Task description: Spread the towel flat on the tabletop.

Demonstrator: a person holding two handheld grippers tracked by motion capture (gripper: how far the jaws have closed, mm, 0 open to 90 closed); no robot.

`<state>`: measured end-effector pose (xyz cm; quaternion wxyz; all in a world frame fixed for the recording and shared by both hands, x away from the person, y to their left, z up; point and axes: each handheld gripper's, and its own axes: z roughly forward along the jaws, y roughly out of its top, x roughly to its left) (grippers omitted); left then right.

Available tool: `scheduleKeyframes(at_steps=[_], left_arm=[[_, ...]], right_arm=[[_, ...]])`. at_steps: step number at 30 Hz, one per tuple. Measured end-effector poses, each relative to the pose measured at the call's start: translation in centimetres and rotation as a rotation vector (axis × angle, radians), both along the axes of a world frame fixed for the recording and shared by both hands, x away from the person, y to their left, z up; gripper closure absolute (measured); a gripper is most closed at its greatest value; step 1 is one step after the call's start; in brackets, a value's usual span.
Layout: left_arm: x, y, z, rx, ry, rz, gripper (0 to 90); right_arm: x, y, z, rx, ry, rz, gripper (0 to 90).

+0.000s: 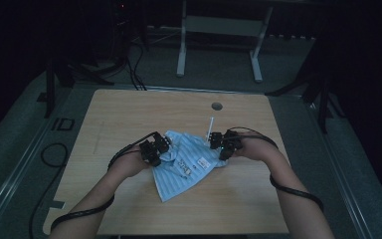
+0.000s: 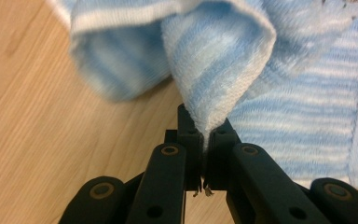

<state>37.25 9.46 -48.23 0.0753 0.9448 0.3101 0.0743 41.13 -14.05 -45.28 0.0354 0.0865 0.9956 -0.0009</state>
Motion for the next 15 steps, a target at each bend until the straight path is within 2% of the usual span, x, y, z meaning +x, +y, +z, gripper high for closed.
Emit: scheduleKeyframes(at_steps=[2, 3, 4, 6, 9, 13, 15], left_arm=[[-0.1, 0.2, 0.1, -0.001, 0.001, 0.006, 87.3], [-0.1, 0.2, 0.1, -0.001, 0.001, 0.006, 87.3], [-0.5, 0.5, 0.3, 0.002, 0.000, 0.001, 87.3], [-1.0, 0.5, 0.6, -0.005, -0.007, -0.005, 87.3], [-2.3, 0.3, 0.7, -0.027, 0.001, -0.045, 87.2], [-3.8, 0.1, 0.3, -0.052, 0.025, -0.084, 87.1], [-4.3, 0.1, 0.0, -0.051, 0.038, -0.095, 86.6]], right_arm=[[-1.0, -0.4, 0.4, -0.018, -0.022, 0.014, 84.9], [-1.0, -0.4, 0.4, -0.018, -0.022, 0.014, 84.9], [-2.4, -0.9, 1.0, -0.017, -0.039, 0.030, 84.8], [-3.7, -1.5, 1.4, -0.001, -0.044, 0.039, 84.8], [-6.1, -2.6, 1.8, 0.041, -0.057, 0.040, 84.9], [-9.9, -3.9, 0.8, 0.106, 0.018, 0.047, 84.9], [-12.1, -4.1, -0.2, 0.118, 0.055, 0.063, 84.9]])
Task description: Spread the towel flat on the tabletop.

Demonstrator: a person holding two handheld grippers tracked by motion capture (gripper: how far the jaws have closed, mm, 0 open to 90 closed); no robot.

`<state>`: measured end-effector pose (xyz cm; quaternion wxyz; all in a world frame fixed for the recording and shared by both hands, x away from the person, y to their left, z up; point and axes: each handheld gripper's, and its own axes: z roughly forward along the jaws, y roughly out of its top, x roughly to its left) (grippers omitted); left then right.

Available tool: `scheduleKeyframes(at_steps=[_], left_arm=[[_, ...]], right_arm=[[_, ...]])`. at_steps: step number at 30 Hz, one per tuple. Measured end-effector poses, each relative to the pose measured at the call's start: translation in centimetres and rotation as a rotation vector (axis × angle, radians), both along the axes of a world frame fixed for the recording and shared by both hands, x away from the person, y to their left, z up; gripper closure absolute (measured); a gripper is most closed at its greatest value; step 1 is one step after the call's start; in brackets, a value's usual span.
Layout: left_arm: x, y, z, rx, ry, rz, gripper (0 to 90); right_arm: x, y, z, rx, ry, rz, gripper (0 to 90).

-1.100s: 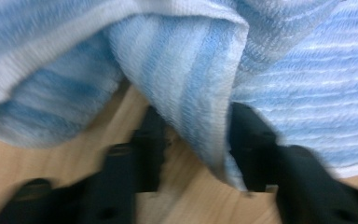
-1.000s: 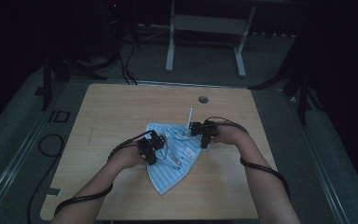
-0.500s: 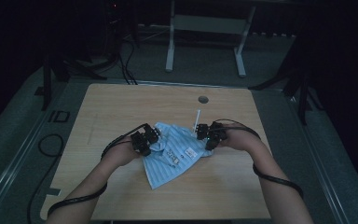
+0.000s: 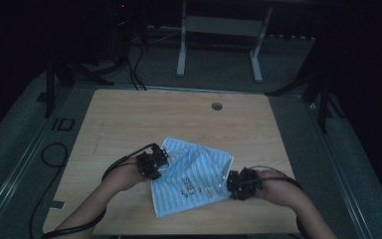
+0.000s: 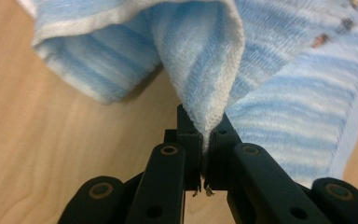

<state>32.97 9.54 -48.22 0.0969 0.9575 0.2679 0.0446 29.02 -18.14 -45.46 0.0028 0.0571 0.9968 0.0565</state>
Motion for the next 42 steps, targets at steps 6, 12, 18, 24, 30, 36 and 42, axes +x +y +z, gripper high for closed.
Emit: scheduleKeyframes(at_steps=[6, 12, 18, 24, 30, 36, 42], left_arm=[[-0.8, -0.3, -1.1, 0.013, 0.044, -0.023, 84.5], [-1.4, 0.2, -1.4, 0.016, 0.056, -0.035, 69.7], [-0.8, 1.0, 0.4, -0.054, -0.008, 0.021, 48.7], [-0.5, -0.5, -0.4, -0.066, 0.007, 0.010, 42.5], [0.9, -1.7, -1.9, -0.073, 0.022, 0.046, 41.0], [2.6, -2.3, -3.5, -0.055, 0.017, 0.069, 50.2], [2.8, -2.0, -3.1, -0.063, 0.019, 0.068, 84.3]], right_arm=[[-4.4, 0.5, -2.6, -0.035, 0.073, 0.055, 84.7], [-4.9, -0.6, -3.5, -0.098, 0.113, 0.052, 72.3], [-0.1, -1.3, -1.1, -0.013, -0.003, -0.089, 65.9], [4.2, 0.3, -1.2, 0.018, -0.098, -0.140, 60.9], [7.5, 1.3, -3.6, -0.019, -0.085, -0.223, 59.8], [9.9, 2.0, -5.1, -0.039, -0.058, -0.253, 84.1], [10.6, 1.3, -3.9, -0.017, -0.060, -0.256, 87.8]])
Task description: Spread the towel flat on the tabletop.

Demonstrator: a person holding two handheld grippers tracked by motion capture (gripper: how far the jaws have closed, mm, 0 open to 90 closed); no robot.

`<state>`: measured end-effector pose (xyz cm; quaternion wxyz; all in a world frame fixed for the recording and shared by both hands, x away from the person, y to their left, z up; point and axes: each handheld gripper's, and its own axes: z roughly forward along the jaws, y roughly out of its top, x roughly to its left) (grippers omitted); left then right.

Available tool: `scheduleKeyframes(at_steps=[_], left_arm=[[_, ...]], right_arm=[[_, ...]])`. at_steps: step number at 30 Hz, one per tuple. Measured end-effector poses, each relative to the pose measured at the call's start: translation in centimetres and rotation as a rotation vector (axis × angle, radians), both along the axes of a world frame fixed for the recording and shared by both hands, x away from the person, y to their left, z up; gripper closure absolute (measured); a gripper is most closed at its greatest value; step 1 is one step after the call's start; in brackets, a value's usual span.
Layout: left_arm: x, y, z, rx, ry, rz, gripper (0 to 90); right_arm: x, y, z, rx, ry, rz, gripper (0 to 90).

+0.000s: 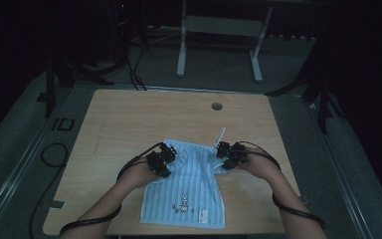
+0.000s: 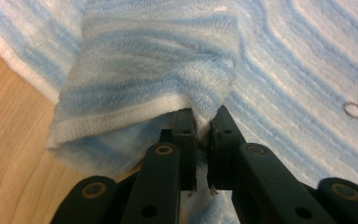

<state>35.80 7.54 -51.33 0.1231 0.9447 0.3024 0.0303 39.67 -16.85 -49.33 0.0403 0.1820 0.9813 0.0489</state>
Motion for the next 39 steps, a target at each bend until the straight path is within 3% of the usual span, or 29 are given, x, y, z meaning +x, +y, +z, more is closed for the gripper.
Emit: scheduleKeyframes(at_steps=[6, 12, 13, 16, 18, 22, 23, 26, 30, 33, 34, 35, 36, 37, 38, 39], left_arm=[[-0.9, 0.5, 0.8, 0.013, 0.012, -0.012, 84.6], [-1.4, 1.0, 1.0, -0.010, 0.035, -0.018, 84.5], [-1.4, 1.0, 0.9, -0.011, 0.054, -0.020, 84.5], [-1.5, 0.8, 0.7, -0.022, 0.070, -0.028, 84.4], [-1.5, 0.6, 0.6, -0.024, 0.072, -0.026, 84.3], [-1.3, 0.5, 0.7, -0.037, 0.074, -0.022, 79.6], [-1.3, 0.7, 0.9, -0.052, 0.079, -0.025, 73.7], [-1.2, 1.1, 1.2, -0.068, 0.069, -0.011, 59.4], [-1.2, 1.5, 1.5, -0.082, 0.066, -0.008, 55.2], [-1.2, 1.6, 1.6, -0.103, 0.069, 0.007, 54.3], [-1.2, 1.6, 1.6, -0.103, 0.069, 0.007, 54.3], [-1.2, 1.5, 1.5, -0.093, 0.065, -0.004, 54.2], [-1.2, 1.5, 1.5, -0.093, 0.065, -0.004, 53.7], [-1.3, 1.3, 1.4, -0.095, 0.065, -0.013, 53.7], [-1.3, 1.3, 1.4, -0.095, 0.065, -0.013, 52.8], [-1.4, 1.0, 1.3, -0.088, 0.065, -0.017, 51.2]], right_arm=[[1.7, -1.3, 0.7, -0.054, -0.015, -0.035, 87.8], [4.3, -2.9, 0.7, -0.097, -0.059, -0.115, 87.8], [4.8, -3.2, 0.7, -0.100, -0.072, -0.138, 87.8], [6.0, -3.9, 0.2, -0.120, -0.059, -0.189, 87.6], [6.4, -4.0, -0.4, -0.136, -0.027, -0.195, 86.2], [6.7, -4.0, -1.0, -0.172, 0.006, -0.205, 76.5], [6.3, -4.0, -0.8, -0.159, 0.015, -0.201, 69.6], [5.4, -4.1, -0.1, -0.157, 0.019, -0.177, 62.2], [4.0, -4.4, 0.7, -0.156, 0.014, -0.147, 57.6], [1.8, -4.4, 1.9, -0.108, -0.010, -0.126, 55.9], [1.8, -4.4, 1.9, -0.108, -0.010, -0.126, 55.9], [0.4, -4.0, 2.4, -0.067, -0.015, -0.101, 55.8], [0.4, -4.0, 2.4, -0.067, -0.015, -0.101, 55.8], [-1.1, -3.4, 2.4, -0.044, -0.022, -0.058, 56.1], [-1.1, -3.4, 2.4, -0.044, -0.022, -0.058, 56.1], [-2.4, -2.6, 2.1, -0.009, -0.008, -0.024, 57.0]])
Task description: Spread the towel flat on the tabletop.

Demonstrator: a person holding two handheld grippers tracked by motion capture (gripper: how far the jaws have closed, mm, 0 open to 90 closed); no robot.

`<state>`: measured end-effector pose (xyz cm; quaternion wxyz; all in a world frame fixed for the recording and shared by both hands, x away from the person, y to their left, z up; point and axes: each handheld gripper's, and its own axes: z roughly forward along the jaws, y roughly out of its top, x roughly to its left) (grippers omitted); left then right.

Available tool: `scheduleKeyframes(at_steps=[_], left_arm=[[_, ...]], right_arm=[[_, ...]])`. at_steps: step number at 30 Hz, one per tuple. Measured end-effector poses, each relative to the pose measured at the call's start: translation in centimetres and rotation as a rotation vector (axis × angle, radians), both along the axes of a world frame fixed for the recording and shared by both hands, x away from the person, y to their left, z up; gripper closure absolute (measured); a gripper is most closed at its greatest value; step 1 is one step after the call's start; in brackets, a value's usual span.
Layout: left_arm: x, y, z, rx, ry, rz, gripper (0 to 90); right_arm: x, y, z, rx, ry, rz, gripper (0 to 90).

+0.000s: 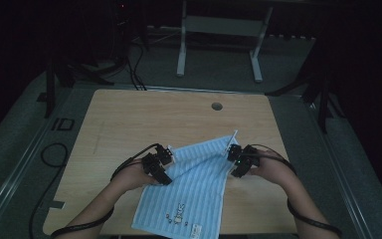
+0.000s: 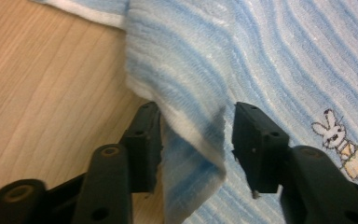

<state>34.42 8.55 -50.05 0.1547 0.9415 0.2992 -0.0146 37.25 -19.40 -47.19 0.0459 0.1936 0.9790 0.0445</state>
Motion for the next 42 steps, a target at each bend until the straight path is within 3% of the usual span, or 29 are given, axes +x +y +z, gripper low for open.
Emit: scheduleKeyframes(at_steps=[4, 7, 9, 10, 11, 12, 13, 14, 16, 19, 23, 24, 26, 28, 31, 33, 36, 42], left_arm=[[0.2, -0.2, -0.3, 0.008, -0.001, 0.003, 51.2], [0.3, -0.3, -0.4, 0.001, 0.004, 0.009, 51.2], [0.4, -0.4, -0.5, 0.008, 0.003, 0.005, 51.2], [0.4, -0.6, -0.6, 0.014, 0.002, 0.001, 51.2], [0.4, -0.6, -0.6, 0.014, 0.002, 0.001, 51.2], [0.5, -0.6, -0.7, 0.017, 0.001, -0.001, 51.2], [0.5, -0.6, -0.7, 0.017, 0.001, -0.001, 51.2], [0.5, -0.6, -0.8, 0.019, 0.002, -0.001, 51.2], [0.5, -0.6, -0.9, 0.020, 0.006, -0.001, 51.2], [0.6, -0.5, -0.8, 0.017, 0.005, 0.002, 51.2], [0.5, -0.4, -0.7, 0.024, -0.004, -0.001, 58.3], [0.5, -0.4, -0.6, 0.026, -0.023, -0.004, 58.3], [0.4, -0.4, -0.4, 0.025, -0.043, -0.012, 78.4], [0.4, -0.7, 0.0, -0.011, -0.024, -0.020, 82.3], [0.0, -1.2, 0.5, -0.044, -0.009, -0.037, 83.1], [-0.2, -1.4, 0.9, -0.057, -0.020, -0.036, 81.6], [-0.3, -1.5, 0.9, -0.035, -0.044, -0.017, 74.5], [-0.4, -1.4, -0.5, -0.014, 0.010, -0.050, 78.7]], right_arm=[[-1.9, 1.9, -1.1, 0.038, 0.033, 0.088, 58.8], [-2.2, 2.7, -1.7, 0.043, 0.049, 0.104, 60.4], [-2.3, 3.4, -2.4, 0.032, 0.062, 0.117, 64.9], [-2.6, 4.0, -3.3, -0.013, 0.062, 0.149, 67.6], [-2.6, 4.0, -3.3, -0.013, 0.062, 0.149, 67.6], [-2.8, 4.2, -4.0, -0.058, 0.062, 0.170, 68.9], [-2.8, 4.2, -4.0, -0.058, 0.062, 0.170, 68.9], [-2.9, 4.4, -4.4, -0.070, 0.069, 0.189, 78.2], [-3.1, 4.5, -4.4, -0.077, 0.061, 0.206, 85.4], [-3.3, 4.5, -4.2, -0.099, 0.089, 0.236, 87.6], [-3.4, 3.8, -3.2, -0.074, 0.131, 0.247, 87.8], [-3.4, 3.4, -2.8, -0.070, 0.135, 0.245, 87.8], [-3.3, 2.8, -2.2, -0.062, 0.133, 0.238, 87.8], [-3.1, 1.0, -0.8, -0.058, 0.126, 0.204, 87.8], [-3.0, -0.4, -0.1, -0.046, 0.131, 0.181, 87.7], [-3.1, -1.2, 0.2, -0.050, 0.130, 0.168, 87.7], [-3.4, -2.5, 0.1, -0.073, 0.141, 0.154, 87.7], [-4.3, -4.9, -1.9, -0.134, 0.207, 0.119, 87.7]])
